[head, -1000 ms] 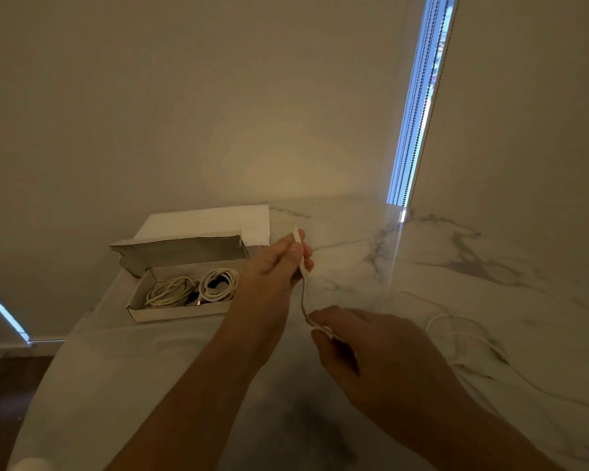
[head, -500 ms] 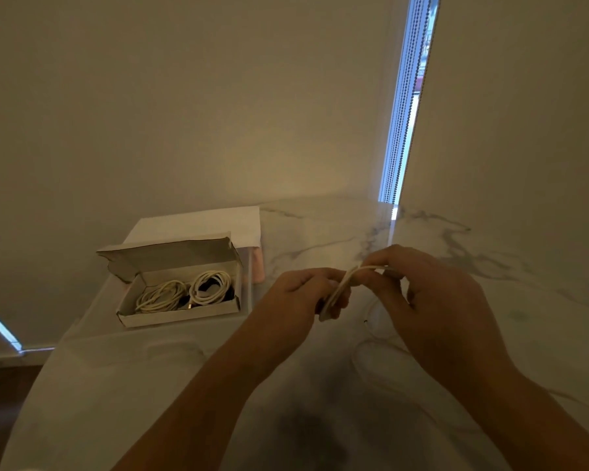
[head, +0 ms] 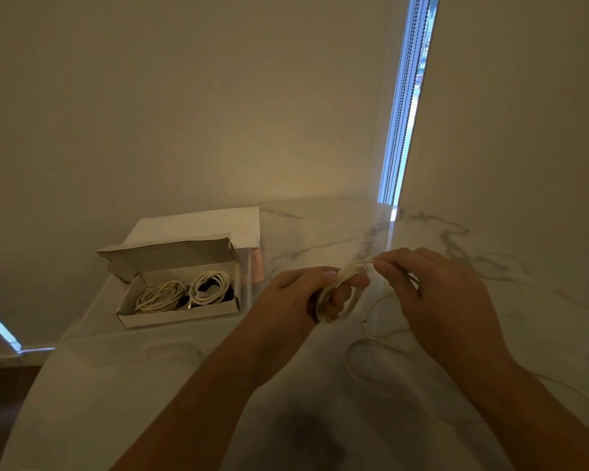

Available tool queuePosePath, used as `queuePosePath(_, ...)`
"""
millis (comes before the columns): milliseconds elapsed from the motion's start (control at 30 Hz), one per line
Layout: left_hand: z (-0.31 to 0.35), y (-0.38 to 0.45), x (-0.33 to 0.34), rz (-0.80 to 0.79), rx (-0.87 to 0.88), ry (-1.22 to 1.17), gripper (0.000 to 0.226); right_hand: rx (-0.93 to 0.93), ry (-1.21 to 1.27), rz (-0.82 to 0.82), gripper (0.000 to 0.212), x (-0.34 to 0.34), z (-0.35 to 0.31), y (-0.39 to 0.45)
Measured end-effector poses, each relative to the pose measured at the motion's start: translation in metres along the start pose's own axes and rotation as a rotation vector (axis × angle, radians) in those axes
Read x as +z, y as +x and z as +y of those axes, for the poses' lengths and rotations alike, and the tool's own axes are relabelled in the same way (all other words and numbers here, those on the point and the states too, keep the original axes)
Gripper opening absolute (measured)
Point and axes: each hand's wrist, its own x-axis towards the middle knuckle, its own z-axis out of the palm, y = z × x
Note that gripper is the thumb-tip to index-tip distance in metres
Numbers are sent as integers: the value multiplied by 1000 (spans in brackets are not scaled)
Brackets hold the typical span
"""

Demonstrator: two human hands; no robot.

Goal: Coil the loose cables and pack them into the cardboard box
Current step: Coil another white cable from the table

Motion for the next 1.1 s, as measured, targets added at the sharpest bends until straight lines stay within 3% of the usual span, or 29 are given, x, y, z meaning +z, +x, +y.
queuePosePath(100, 0, 3, -1, -24, -16, -203, 34, 19, -17, -50, 27, 4, -4, -4)
queuePosePath(267, 8, 7, -11, -26, 44, -417, 43, 30, 60, -101, 24, 9, -13, -7)
queuePosePath(500, 12, 14, -28, 131, 154, -530, 46, 28, 117, -226, 31, 12, -31, -15)
queuePosePath(667, 14, 16, -37, 284, 207, -602, 35, -62, 134, -305, 32, 8, -48, -24)
queuePosePath(933, 8, 16, -31, 379, 240, -349, 22, -287, 147, -463, 42, 0, -66, -34)
queuePosePath(1100, -2, 9, -18, 335, 195, 191, 29, -327, 188, -460, 31, -4, -62, -28)
